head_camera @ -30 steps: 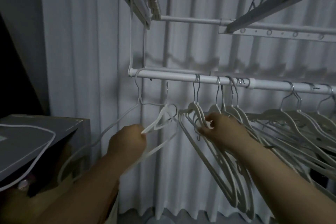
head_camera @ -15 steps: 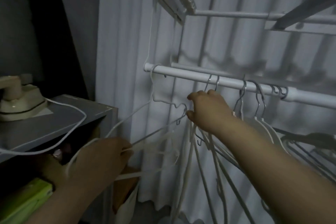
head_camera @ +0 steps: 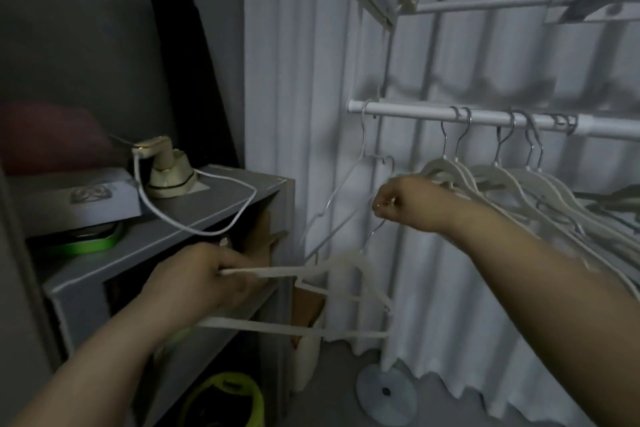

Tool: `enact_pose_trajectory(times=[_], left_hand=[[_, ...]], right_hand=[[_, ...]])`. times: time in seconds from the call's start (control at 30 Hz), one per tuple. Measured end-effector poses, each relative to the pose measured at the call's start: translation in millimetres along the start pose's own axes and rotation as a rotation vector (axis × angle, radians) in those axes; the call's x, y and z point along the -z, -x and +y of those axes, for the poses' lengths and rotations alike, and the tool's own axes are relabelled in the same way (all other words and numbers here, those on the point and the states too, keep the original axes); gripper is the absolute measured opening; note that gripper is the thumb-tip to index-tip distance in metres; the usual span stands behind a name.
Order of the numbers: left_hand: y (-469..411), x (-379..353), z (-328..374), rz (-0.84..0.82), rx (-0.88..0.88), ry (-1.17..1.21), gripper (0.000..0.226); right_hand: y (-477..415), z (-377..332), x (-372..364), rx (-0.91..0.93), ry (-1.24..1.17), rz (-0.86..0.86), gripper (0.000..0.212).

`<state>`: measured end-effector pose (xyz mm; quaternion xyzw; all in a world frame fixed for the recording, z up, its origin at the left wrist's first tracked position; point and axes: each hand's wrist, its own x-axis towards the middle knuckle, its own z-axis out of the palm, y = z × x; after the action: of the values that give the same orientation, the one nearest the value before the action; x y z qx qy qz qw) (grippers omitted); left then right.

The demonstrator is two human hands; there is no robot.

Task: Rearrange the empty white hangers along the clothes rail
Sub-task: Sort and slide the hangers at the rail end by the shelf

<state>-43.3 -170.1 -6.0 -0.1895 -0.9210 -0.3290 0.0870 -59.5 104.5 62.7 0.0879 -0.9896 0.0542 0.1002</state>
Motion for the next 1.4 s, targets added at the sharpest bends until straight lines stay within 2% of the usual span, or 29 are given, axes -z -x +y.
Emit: enact_pose_trajectory(times=[0.03, 0.13, 0.27, 0.33, 0.43, 0.47, 0.53, 0.63, 0.7, 0.8, 0.83, 0.9, 0.93, 1.03, 1.13, 1.23, 1.3, 1.4], left_hand=[[4.6, 2.7, -7.0, -0.019, -0.012, 0.081, 0.04], [13.6, 7.9, -16.0, -0.055, 0.009, 0.219, 0.039], [16.3, 2.5, -22.3, 0.007, 0.071, 0.186, 0.026], [12.8, -3.7, -25.7, 0.089, 0.105, 0.141, 0.009], [13.6, -13.6, -20.2, 0.128, 0.092, 0.071, 0.035], [14.1, -18.7, -16.3, 0.11, 0.067, 0.1, 0.034], [19.1, -29.0, -0.5, 0.058, -0.013, 0.161, 0.025], [24.8, -46.6, 22.5, -0.022, -0.023, 0.348, 0.002], [28.0, -55.7, 36.4, -0.13, -0.079, 0.32, 0.017], [36.3, -75.1, 54.0, -0.358, -0.022, 0.37, 0.024], [39.2, -82.8, 59.3, -0.406, -0.01, 0.379, 0.033], [40.6, -95.9, 60.1, -0.452, -0.019, 0.277, 0.071], [40.3, -100.4, 59.3, -0.453, -0.021, 0.191, 0.083], [40.7, -111.6, 55.2, -0.4, -0.043, 0.043, 0.066], [44.7, -120.9, 58.2, -0.371, -0.084, 0.036, 0.048], [47.8, -122.9, 57.3, -0.27, -0.13, 0.076, 0.031], [45.9, -120.1, 50.0, -0.194, -0.118, 0.136, 0.029], [43.6, -104.7, 39.6, -0.144, -0.106, 0.167, 0.028]], right_hand=[[4.8, -1.5, 1.0, 0.023, -0.107, -0.01, 0.012], [22.4, -11.0, 7.0, 0.001, -0.36, -0.086, 0.023], [39.4, -19.1, 8.8, -0.048, -0.508, -0.145, 0.02], [46.5, -22.5, 9.1, -0.078, -0.632, -0.18, 0.015], [56.2, -28.6, 8.3, -0.099, -0.862, -0.218, 0.013], [58.6, -30.6, 7.1, -0.107, -0.946, -0.227, 0.016], [62.7, -35.2, 4.6, -0.14, -1.074, -0.246, 0.02], [66.7, -41.9, -0.2, -0.216, -1.221, -0.217, 0.022], [67.4, -44.2, -3.5, -0.289, -1.311, -0.126, 0.022], [68.2, -46.0, -7.5, -0.374, -1.455, 0.02, 0.023], [68.5, -46.5, -8.5, -0.394, -1.504, 0.062, 0.023], [68.3, -47.8, -10.6, -0.416, -1.58, 0.133, 0.023], [68.1, -48.7, -11.5, -0.418, -1.606, 0.163, 0.023], [67.2, -50.1, -15.2, -0.418, -1.653, 0.22, 0.023], [69.2, -51.7, -18.4, -0.414, -1.676, 0.253, 0.023], [71.7, -51.9, -18.3, -0.371, -1.676, 0.272, 0.021], [71.7, -49.1, -19.6, -0.353, -1.48, 0.332, 0.019], [67.4, -35.6, -29.8, -0.393, -0.927, 0.577, 0.011]])
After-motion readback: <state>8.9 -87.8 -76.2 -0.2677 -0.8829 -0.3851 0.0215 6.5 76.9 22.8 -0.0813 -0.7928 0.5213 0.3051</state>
